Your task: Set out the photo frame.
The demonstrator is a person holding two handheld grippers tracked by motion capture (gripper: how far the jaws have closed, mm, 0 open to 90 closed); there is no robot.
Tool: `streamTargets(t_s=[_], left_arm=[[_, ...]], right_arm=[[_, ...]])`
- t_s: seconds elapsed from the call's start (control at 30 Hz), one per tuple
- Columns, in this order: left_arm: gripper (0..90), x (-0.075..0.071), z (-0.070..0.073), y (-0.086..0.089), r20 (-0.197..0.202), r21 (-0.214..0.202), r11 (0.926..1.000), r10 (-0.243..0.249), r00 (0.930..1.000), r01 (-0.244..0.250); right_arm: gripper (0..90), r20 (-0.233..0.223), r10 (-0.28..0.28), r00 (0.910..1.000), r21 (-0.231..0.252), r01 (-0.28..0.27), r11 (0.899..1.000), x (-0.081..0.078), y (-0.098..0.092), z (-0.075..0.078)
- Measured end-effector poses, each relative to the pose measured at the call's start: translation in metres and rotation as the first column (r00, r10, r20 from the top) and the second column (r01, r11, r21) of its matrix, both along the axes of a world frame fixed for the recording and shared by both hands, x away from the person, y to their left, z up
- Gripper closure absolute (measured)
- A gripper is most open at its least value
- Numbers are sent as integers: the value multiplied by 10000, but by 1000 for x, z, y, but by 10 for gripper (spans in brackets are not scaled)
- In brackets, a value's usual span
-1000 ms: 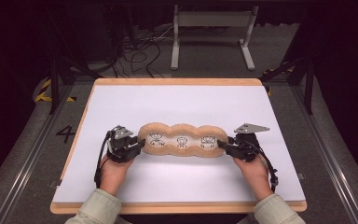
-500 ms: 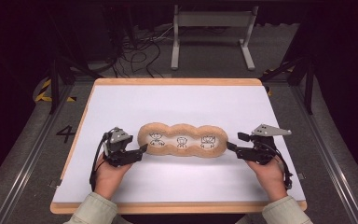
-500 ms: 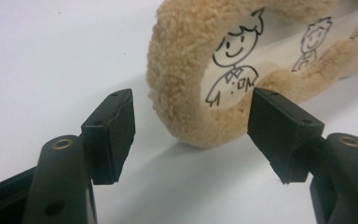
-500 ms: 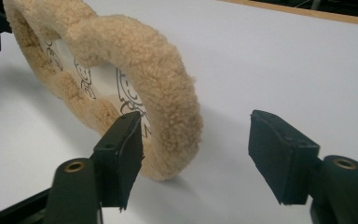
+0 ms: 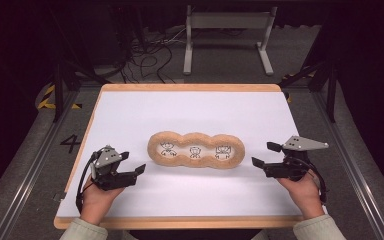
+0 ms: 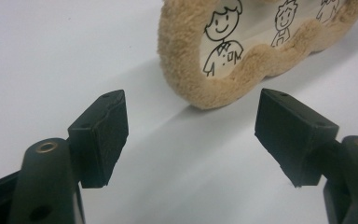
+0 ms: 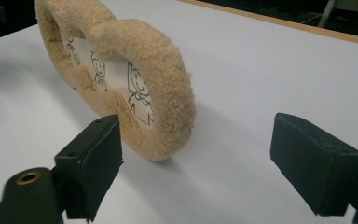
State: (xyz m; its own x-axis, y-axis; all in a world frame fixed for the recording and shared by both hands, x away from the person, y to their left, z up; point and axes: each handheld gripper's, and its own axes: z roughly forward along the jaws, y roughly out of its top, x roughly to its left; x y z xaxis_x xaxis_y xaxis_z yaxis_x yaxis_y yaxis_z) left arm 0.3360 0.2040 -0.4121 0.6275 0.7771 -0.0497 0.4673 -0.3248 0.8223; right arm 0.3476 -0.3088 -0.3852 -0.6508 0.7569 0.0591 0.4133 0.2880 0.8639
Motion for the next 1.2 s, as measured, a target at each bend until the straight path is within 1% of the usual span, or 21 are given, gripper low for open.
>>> streamTargets(t_s=[0.1,0.27,0.4,0.43,0.5,0.53,0.6,0.7,0.73,0.77,0.8,0.83,0.93,1.0,1.07,1.13,1.2], left_arm=[[250,-2,-2,10,-121,-197,9997,126,9998,-129],[248,-5,-6,24,-107,-353,9991,220,9997,-224],[238,-9,-13,38,-18,-495,9983,291,9996,-291],[235,-10,-16,41,-66,-596,9976,338,9994,-341],[221,-10,-19,44,-64,-581,9974,424,9991,-427],[221,-10,-22,47,-162,-707,9960,536,9984,-546],[216,-8,-25,52,-187,-769,9947,676,9975,-688],[205,-4,-31,57,-413,-1062,9903,860,9954,-900],[199,-4,-33,58,-484,-1179,9884,904,9947,-956],[194,-3,-34,59,-492,-1204,9876,949,9943,-1002],[192,-2,-36,60,-609,-1385,9847,979,9933,-1056],[191,-1,-37,62,-641,-1448,9837,982,9931,-1067],[189,1,-41,62,-593,-1360,9840,1075,9924,-1148],[188,2,-44,62,-668,-1342,9840,1088,9918,-1170],[189,3,-46,61,-574,-1263,9851,1104,9922,-1170],[189,3,-47,60,-408,-1101,9873,1104,9930,-1143],[189,3,-48,59,-304,-1127,9872,1100,9935,-1128]], right_arm=[[125,33,111,9999,-32,-111,9999,-2,-5,-1],[93,77,188,9998,-94,-187,9998,-7,-14,-4],[68,98,204,9997,9,-204,9998,-9,-22,-7],[63,135,235,9996,51,-236,9997,-9,-24,-7],[60,151,279,9995,128,-281,9995,-10,-25,-8],[55,188,326,9993,127,-328,9994,-10,-26,-9],[46,143,332,9993,294,-337,9990,-10,-29,-11],[24,35,352,9994,401,-353,9986,-8,-33,-16],[20,-5,387,9992,441,-387,9983,-8,-34,-18],[16,-11,467,9989,476,-466,9978,-7,-35,-20],[15,12,516,9987,488,-516,9975,-7,-36,-22],[14,24,527,9986,607,-527,9968,-7,-37,-24],[7,29,592,9982,794,-592,9951,-6,-40,-34],[5,38,600,9982,807,-601,9949,-6,-40,-38],[2,148,553,9984,705,-563,9959,-6,-39,-43],[2,69,502,9987,542,-505,9973,-6,-39,-48],[2,97,414,9991,494,-419,9979,-6,-39,-52]])
